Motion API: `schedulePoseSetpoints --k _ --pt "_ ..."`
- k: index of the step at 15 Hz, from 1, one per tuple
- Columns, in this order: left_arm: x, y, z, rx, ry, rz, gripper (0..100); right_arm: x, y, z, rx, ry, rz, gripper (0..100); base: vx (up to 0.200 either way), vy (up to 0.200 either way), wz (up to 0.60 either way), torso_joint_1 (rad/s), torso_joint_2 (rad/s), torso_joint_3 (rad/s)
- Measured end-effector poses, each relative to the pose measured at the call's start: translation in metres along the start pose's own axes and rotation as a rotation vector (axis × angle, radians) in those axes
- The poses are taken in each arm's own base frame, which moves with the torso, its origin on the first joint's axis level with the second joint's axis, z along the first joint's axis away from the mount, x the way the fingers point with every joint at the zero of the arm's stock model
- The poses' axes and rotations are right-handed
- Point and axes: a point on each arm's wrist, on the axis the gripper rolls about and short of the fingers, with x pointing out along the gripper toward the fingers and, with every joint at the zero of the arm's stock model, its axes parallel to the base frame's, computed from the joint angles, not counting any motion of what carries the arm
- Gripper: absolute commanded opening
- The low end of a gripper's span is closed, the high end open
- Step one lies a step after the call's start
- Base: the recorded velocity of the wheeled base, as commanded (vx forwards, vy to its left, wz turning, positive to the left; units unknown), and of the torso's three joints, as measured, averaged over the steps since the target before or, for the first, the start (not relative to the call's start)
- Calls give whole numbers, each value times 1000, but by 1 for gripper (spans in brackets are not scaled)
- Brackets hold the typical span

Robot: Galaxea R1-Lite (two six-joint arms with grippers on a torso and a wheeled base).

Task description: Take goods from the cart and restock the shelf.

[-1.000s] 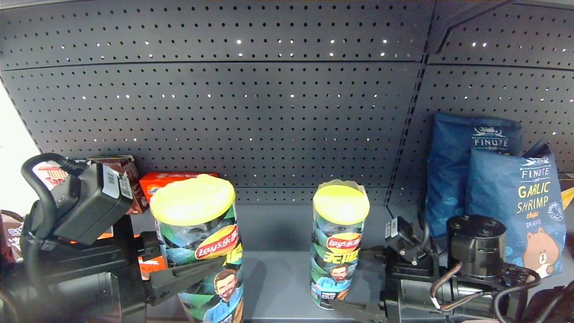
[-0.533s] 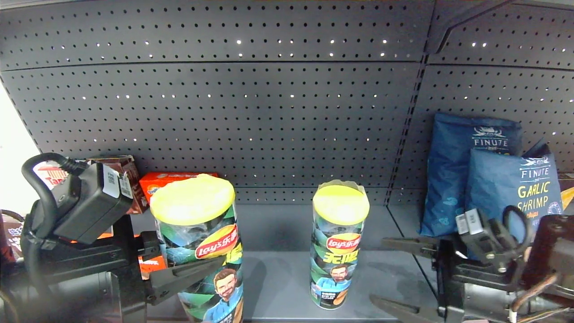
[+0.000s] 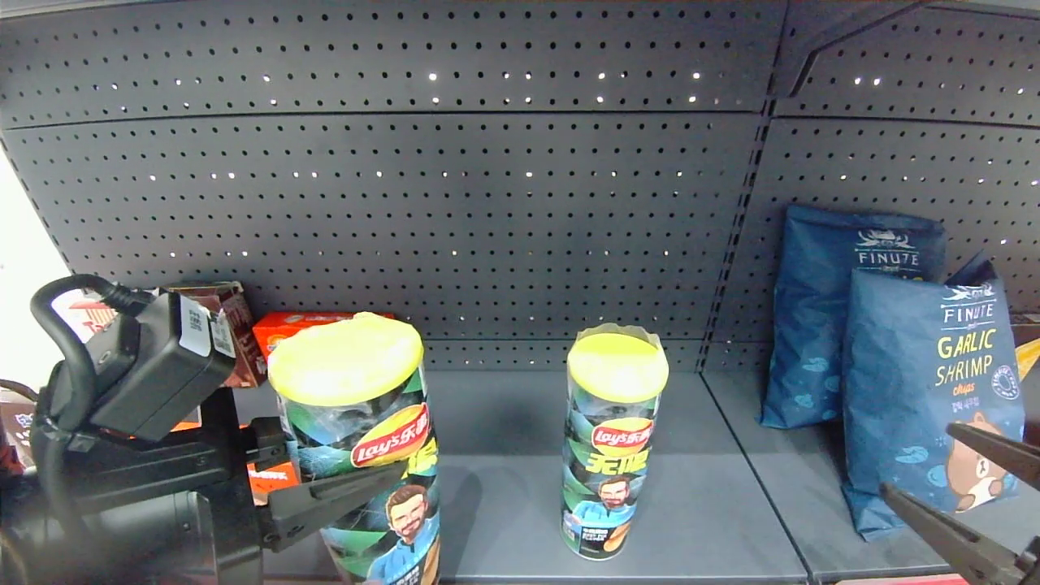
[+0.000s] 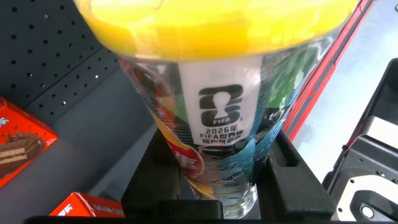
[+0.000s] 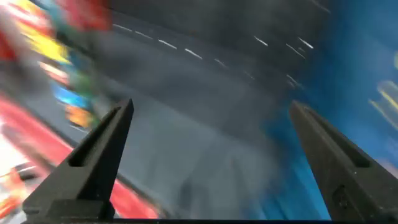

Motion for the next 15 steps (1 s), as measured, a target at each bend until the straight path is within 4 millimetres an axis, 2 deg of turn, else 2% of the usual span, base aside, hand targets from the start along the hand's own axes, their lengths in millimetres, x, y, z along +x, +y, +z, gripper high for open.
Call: schedulePoseSetpoints --k 4,7,10,15 --pt "-5 -3 -7 -3 7 -3 0 -63 18 -29 6 50 -210 100 0 0 0 0 0 0" --pt "-8 -4 -6 -2 -3 -3 0 -95 31 -63 19 115 -414 100 0 0 0 0 0 0" --pt "-9 -5 -6 0 -8 -3 0 -105 35 -67 0 16 -463 100 0 0 0 0 0 0" --pt "-13 -6 -9 -2 -10 -1 0 -108 37 -68 39 -32 -494 100 0 0 0 0 0 0"
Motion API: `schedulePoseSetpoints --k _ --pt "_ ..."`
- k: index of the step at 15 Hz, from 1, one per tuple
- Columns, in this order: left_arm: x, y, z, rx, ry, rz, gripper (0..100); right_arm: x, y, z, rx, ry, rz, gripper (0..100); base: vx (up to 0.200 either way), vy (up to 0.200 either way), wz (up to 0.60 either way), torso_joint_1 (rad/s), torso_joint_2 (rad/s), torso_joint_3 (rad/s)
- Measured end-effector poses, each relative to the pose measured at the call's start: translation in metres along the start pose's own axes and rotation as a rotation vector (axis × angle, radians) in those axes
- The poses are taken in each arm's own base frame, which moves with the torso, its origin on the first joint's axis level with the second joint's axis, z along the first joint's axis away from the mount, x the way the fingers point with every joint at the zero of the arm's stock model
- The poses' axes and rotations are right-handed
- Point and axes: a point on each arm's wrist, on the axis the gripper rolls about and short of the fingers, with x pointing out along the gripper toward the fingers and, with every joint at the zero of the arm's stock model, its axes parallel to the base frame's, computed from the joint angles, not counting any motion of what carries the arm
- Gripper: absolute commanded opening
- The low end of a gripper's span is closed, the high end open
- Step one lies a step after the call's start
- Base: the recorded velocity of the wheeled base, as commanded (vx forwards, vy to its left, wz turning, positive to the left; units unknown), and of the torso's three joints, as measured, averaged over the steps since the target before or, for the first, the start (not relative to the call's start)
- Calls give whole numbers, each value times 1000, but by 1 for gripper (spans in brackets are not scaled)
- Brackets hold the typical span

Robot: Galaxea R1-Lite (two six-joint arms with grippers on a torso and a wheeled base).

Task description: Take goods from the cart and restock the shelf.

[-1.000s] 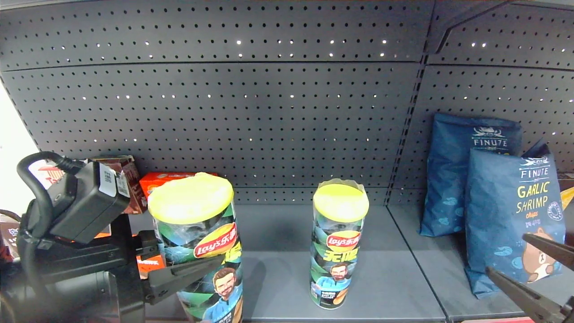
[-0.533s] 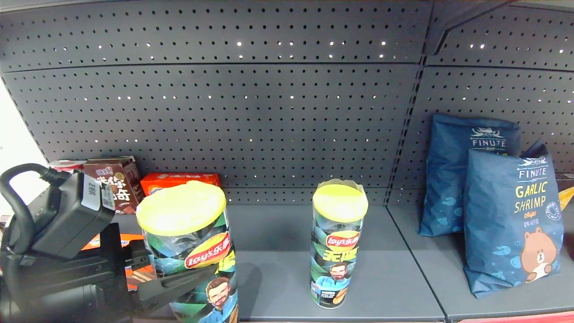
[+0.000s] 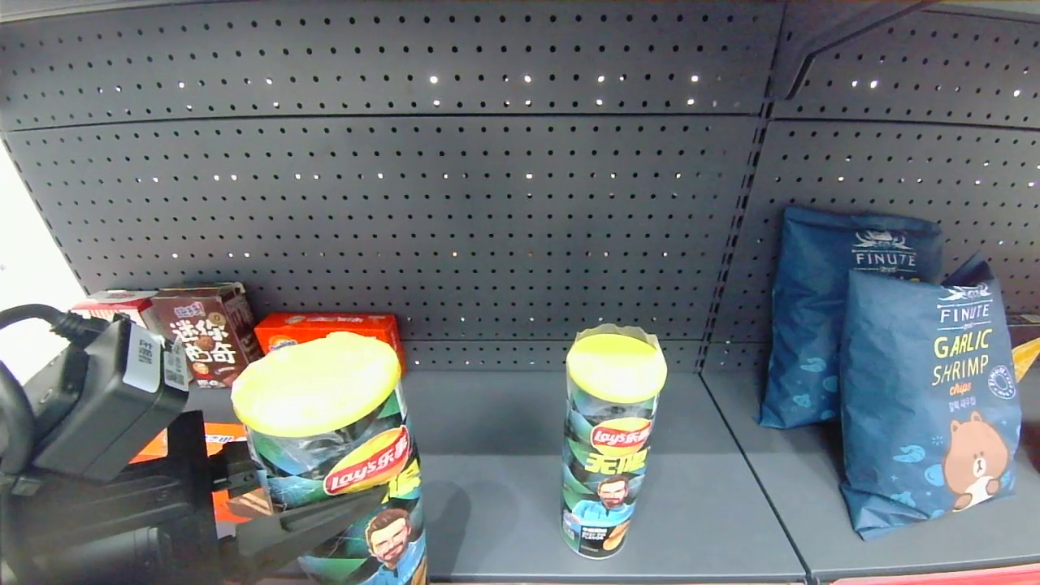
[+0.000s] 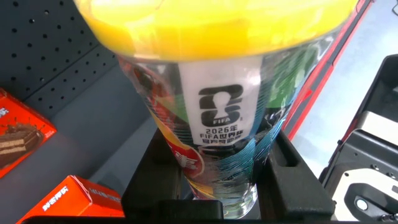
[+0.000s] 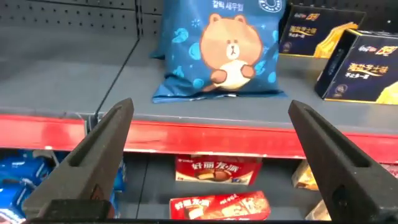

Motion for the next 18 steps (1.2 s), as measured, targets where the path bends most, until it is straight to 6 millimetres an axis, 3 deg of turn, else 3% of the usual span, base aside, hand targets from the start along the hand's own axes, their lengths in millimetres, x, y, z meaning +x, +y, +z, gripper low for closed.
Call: schedulePoseSetpoints --k 5,9,12,15,18 --pt "-1 0 4 6 -16 -1 0 0 0 1 104 -10 -5 100 0 0 0 0 0 0" --pt "-1 -1 4 9 -22 -5 0 -1 5 0 -13 -23 241 100 0 0 0 0 0 0" --pt "-3 -1 6 10 -32 -3 0 -1 5 -1 -16 -20 221 100 0 0 0 0 0 0" --pt "-5 -2 10 17 -48 -7 0 0 0 -3 33 8 -3 100 0 0 0 0 0 0" --pt "-4 -2 10 17 -50 -18 0 1 0 -5 49 19 9 100 0 0 0 0 0 0"
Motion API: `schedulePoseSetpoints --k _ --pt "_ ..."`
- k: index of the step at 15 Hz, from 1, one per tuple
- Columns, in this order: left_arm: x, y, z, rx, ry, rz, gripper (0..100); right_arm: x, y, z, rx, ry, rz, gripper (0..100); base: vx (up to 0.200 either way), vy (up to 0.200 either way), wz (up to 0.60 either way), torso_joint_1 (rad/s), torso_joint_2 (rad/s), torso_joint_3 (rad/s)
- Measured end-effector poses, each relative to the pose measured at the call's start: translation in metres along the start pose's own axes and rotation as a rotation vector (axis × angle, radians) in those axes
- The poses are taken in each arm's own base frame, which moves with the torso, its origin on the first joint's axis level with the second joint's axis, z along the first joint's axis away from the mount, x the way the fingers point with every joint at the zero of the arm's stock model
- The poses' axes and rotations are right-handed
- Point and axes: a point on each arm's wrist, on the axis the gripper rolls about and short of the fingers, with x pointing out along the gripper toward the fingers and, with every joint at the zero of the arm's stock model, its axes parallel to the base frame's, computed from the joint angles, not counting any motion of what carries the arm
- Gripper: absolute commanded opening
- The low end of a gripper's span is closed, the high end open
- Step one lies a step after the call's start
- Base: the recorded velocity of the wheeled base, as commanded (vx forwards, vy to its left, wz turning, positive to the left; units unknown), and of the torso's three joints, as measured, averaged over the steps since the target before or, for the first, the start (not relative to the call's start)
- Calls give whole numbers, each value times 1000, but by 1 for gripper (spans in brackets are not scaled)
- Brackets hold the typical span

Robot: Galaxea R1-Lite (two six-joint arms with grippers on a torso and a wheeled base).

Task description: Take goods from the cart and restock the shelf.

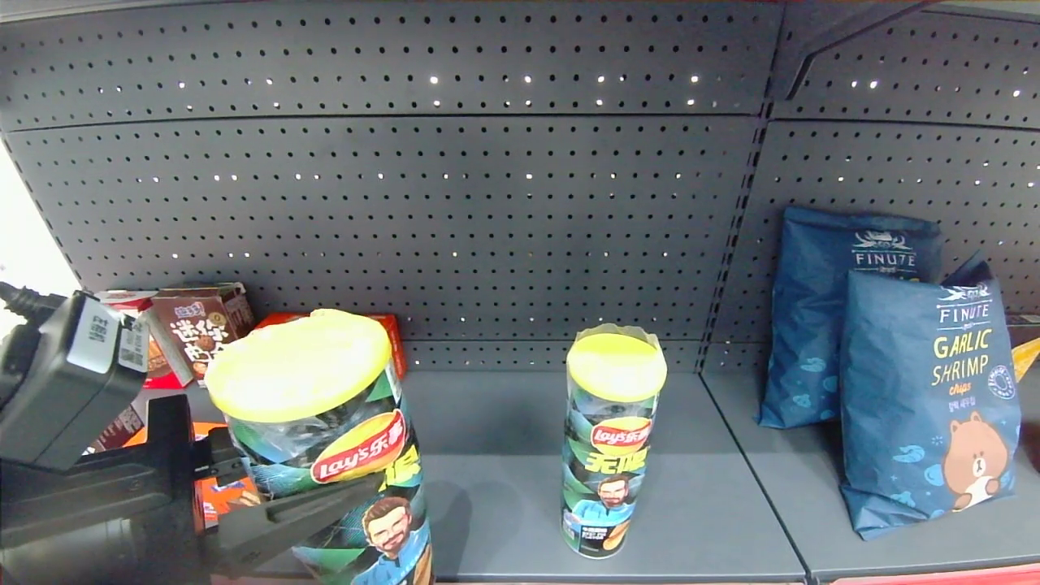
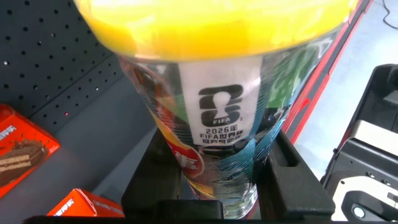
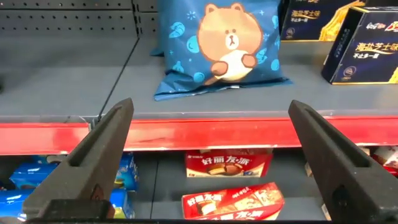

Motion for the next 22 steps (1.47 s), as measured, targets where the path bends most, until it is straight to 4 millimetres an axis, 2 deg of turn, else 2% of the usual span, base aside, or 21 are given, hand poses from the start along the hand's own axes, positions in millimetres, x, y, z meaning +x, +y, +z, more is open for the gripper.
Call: schedulePoseSetpoints --k 2,5,8,11,16,22 --pt "1 0 1 0 1 -2 0 0 0 -1 0 2 0 100 0 0 0 0 0 0" --pt "12 3 10 3 2 -18 0 0 0 -1 0 3 0 100 0 0 0 0 0 0" --pt "30 12 25 7 -6 -18 0 0 0 -1 0 3 0 100 0 0 0 0 0 0" --pt "54 22 31 0 9 -16 0 0 0 -1 0 3 0 100 0 0 0 0 0 0" --pt "89 49 29 11 -49 41 0 0 0 -1 0 3 0 100 0 0 0 0 0 0" --pt "125 75 4 -4 -5 80 0 0 0 -1 0 3 0 100 0 0 0 0 0 0"
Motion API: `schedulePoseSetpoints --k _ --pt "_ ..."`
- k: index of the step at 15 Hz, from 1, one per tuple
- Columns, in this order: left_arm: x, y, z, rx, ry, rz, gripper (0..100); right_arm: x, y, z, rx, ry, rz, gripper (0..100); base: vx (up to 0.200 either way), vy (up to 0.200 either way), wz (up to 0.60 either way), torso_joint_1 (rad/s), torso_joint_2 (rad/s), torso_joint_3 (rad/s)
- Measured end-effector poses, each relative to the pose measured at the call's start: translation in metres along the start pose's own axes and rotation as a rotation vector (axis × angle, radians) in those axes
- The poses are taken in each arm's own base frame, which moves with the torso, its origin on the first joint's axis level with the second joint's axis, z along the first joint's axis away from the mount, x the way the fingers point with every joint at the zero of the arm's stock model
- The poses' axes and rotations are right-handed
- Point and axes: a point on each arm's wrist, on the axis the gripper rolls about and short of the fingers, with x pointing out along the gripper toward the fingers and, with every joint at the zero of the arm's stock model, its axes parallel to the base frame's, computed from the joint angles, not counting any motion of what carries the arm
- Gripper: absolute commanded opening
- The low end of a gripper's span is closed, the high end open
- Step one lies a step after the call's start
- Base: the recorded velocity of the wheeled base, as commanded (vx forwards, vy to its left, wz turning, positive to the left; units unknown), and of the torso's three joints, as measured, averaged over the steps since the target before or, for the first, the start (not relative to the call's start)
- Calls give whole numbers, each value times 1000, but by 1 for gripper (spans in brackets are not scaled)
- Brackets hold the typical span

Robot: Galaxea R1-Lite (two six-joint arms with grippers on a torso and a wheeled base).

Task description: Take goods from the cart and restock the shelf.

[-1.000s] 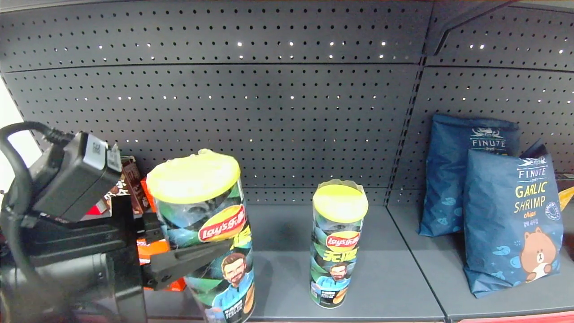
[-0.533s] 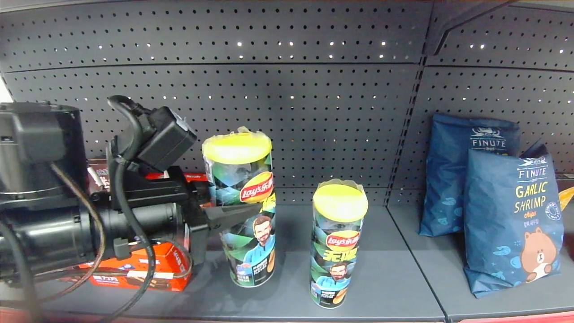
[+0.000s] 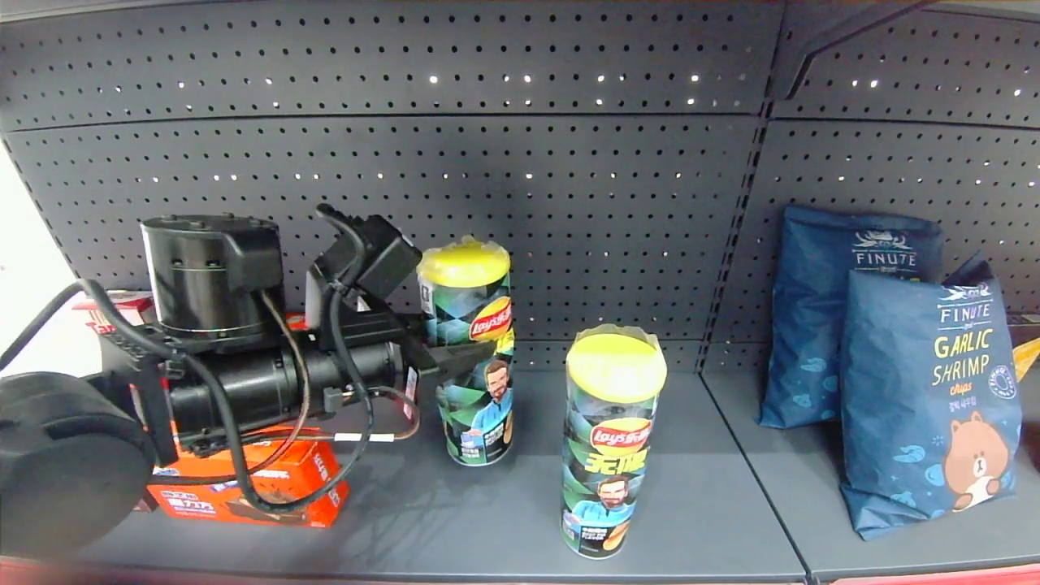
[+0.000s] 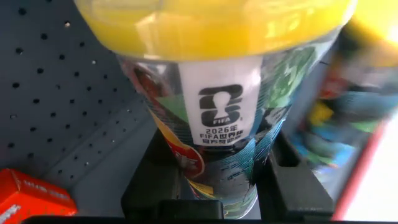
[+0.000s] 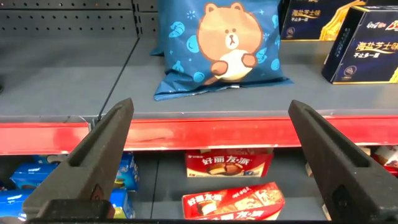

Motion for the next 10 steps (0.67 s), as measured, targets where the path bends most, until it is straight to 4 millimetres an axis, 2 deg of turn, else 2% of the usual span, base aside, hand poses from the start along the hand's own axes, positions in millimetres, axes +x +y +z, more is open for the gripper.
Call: schedulePoseSetpoints --k 4,10 --pt "35 12 -15 2 -5 3 0 0 0 0 0 0 0 100 0 0 0 0 0 0" --pt "70 27 -18 -1 -23 -81 0 0 0 0 0 0 0 100 0 0 0 0 0 0"
